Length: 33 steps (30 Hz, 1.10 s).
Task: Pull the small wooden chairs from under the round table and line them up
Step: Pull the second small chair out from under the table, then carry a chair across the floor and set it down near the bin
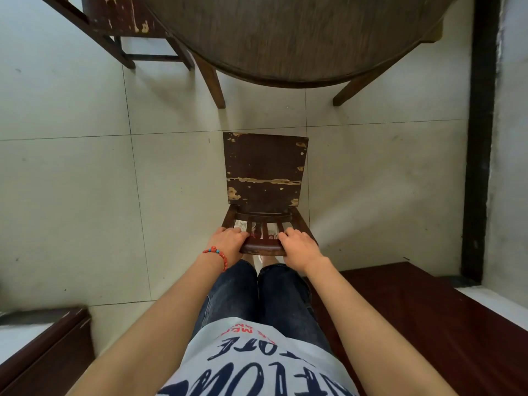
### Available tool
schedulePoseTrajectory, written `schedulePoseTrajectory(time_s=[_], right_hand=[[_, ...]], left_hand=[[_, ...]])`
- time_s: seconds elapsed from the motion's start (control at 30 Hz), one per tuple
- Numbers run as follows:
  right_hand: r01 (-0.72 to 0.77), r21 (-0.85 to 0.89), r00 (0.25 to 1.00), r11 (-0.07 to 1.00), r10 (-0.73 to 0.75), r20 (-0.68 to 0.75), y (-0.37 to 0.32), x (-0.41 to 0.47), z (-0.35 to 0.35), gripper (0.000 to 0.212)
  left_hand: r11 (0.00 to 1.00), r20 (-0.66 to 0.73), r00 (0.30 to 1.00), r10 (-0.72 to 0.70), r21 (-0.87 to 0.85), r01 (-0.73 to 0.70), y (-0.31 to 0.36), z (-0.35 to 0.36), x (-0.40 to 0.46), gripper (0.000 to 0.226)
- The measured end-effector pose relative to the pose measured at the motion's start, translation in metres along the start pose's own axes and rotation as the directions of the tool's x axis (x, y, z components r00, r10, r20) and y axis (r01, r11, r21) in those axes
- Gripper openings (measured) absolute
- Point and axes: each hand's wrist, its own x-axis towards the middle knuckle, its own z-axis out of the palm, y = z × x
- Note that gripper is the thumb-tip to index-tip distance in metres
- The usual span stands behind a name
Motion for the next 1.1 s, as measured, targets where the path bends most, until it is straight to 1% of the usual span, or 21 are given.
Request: schedulePoseTrajectory(time_s=[0.1,0.2,0.23,0.27,0.3,0.33,0.4,0.43,0.47,0.53,0.6,0.63,0.7,0.77,0.9,1.0,1.1], right_hand=[[-0.001,0.031,1.000,1.000,0.001,-0.011,0.001,0.000,0.003,0.045],[-0.010,0.095,1.000,0.995,0.009,0.010,0.002,0.000,-0.001,0.045],[-0.012,0.116,1.000,0.993,0.010,0.015,0.002,0.000,-0.004,0.046],[-0.016,0.148,1.000,0.989,0.013,0.020,0.002,-0.002,-0.007,0.049],[-0.033,0.226,0.999,0.974,0.027,0.027,0.002,-0.003,-0.010,0.053],[-0.067,0.357,0.998,0.932,0.058,0.036,0.001,-0.004,-0.015,0.056],[-0.142,0.630,0.988,0.763,0.145,0.048,-0.004,-0.007,-0.029,0.054],[-0.156,0.709,0.981,0.687,0.193,0.028,-0.007,-0.008,-0.037,0.049],[-0.144,0.757,0.971,0.637,0.238,-0.016,-0.010,-0.008,-0.047,0.045],[-0.067,0.843,0.946,0.533,0.303,-0.116,-0.017,-0.010,-0.071,0.039],[0.042,0.910,0.919,0.413,0.340,-0.197,-0.025,-0.015,-0.101,0.037],[0.095,0.930,0.910,0.354,0.349,-0.226,-0.029,-0.019,-0.117,0.037],[0.195,0.944,0.888,0.268,0.359,-0.286,-0.038,-0.031,-0.152,0.039],[0.317,0.916,0.847,0.245,0.363,-0.390,-0.048,-0.049,-0.185,0.039],[0.551,0.805,0.728,0.220,0.345,-0.592,-0.072,-0.099,-0.239,0.038],[0.688,0.693,0.628,0.214,0.302,-0.717,-0.094,-0.139,-0.274,0.036],[0.808,0.562,0.517,0.177,0.244,-0.820,-0.118,-0.180,-0.304,0.030]], left_hand=[[1.000,-0.012,1.000,0.002,-0.019,-0.002,0.000,0.001,-0.001,0.033],[0.998,0.043,0.999,0.004,-0.059,-0.002,-0.002,-0.008,0.000,0.041],[0.995,0.076,0.997,-0.012,-0.098,0.019,-0.003,-0.013,0.000,0.046],[0.983,0.111,0.993,-0.044,-0.172,0.063,-0.003,-0.019,0.000,0.053],[0.953,0.139,0.986,-0.086,-0.278,0.123,-0.003,-0.026,0.000,0.058],[0.900,0.151,0.980,-0.133,-0.396,0.183,-0.003,-0.033,0.000,0.062],[0.774,0.121,0.969,-0.216,-0.584,0.246,-0.002,-0.050,-0.002,0.062],[0.711,0.093,0.963,-0.254,-0.657,0.251,-0.002,-0.060,-0.004,0.061],[0.637,0.055,0.953,-0.298,-0.733,0.241,-0.002,-0.071,-0.007,0.059],[0.469,-0.024,0.917,-0.397,-0.864,0.181,0.000,-0.096,-0.014,0.053],[0.353,-0.088,0.878,-0.471,-0.931,0.096,0.001,-0.123,-0.021,0.049],[0.318,-0.116,0.863,-0.492,-0.947,0.054,0.002,-0.137,-0.025,0.047],[0.297,-0.192,0.836,-0.514,-0.954,-0.037,0.005,-0.168,-0.037,0.045],[0.282,-0.292,0.797,-0.529,-0.946,-0.159,0.010,-0.201,-0.053,0.043],[0.184,-0.423,0.691,-0.586,-0.900,-0.395,0.023,-0.261,-0.101,0.041],[0.141,-0.517,0.586,-0.624,-0.812,-0.566,0.034,-0.300,-0.148,0.030],[0.056,-0.570,0.492,-0.658,-0.689,-0.723,0.044,-0.333,-0.202,0.034]])
